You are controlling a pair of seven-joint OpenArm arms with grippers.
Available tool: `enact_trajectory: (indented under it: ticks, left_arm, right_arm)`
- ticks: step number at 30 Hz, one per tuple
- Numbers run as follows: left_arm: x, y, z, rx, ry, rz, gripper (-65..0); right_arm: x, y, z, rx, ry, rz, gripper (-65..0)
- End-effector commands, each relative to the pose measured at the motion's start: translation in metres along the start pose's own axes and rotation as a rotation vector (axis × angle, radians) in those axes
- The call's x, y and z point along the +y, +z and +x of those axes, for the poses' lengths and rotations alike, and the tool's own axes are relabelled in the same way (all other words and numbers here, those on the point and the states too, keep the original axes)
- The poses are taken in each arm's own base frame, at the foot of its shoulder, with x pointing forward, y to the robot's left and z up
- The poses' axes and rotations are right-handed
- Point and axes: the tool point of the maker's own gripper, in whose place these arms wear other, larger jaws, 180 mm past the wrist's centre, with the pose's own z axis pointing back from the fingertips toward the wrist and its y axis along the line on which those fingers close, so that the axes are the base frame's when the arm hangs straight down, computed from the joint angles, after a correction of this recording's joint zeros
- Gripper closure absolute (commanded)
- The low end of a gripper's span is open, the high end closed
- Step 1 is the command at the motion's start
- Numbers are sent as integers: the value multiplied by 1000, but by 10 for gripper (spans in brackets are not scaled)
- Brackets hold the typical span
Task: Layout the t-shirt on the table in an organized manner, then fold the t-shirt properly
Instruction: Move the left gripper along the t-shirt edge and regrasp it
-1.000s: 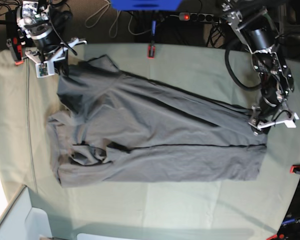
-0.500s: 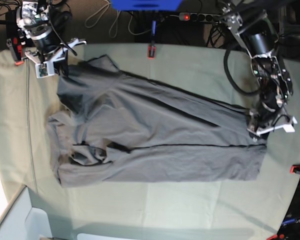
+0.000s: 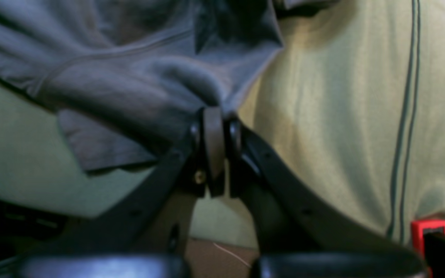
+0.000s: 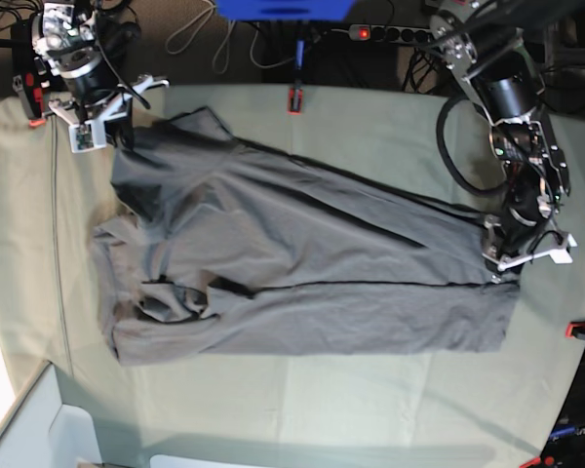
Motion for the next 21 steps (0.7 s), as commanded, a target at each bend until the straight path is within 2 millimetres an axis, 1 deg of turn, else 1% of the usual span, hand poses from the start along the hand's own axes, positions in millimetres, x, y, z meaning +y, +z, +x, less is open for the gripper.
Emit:
enact_trajectory:
  ticks: [1, 3, 10, 11, 12, 13, 16, 18, 19, 20, 21]
  left_arm:
    - [-14, 0, 20, -46, -5, -35, -279]
    - [-14, 0, 20, -48, -5, -35, -261]
    - [-13, 1, 20, -47, -5, -34, -255]
    - [-13, 1, 20, -47, -5, -34, -244]
    - [-13, 1, 20, -47, -5, -34, -223]
    - [-13, 1, 20, -46, -5, -33, -182]
    - [-12, 1, 20, -47, -5, -31, 0]
    - [-8, 2, 18, -41, -7, -25, -4]
    - [-5, 2, 16, -39, -7, -21, -16]
    - [-6, 4, 18, -45, -11, -24, -1]
    - [-4, 6, 20, -52, -17, -23, 0]
  right_arm:
    - [-2, 2, 9, -37, 1, -2, 0]
    - [-2, 2, 9, -37, 1, -2, 0]
    - [-3, 2, 9, -37, 2, -2, 0]
    - [-3, 2, 9, -37, 2, -2, 0]
    - [-3, 2, 9, -37, 2, -2, 0]
    - [-3, 2, 9, -37, 2, -2, 0]
    - [-3, 2, 9, -37, 2, -3, 0]
    - [-3, 2, 10, -38, 2, -3, 0]
    - [-4, 2, 10, -39, 4, -5, 0]
    - [-5, 2, 10, -39, 4, -7, 0]
    - [-5, 3, 12, -43, 6, -9, 0]
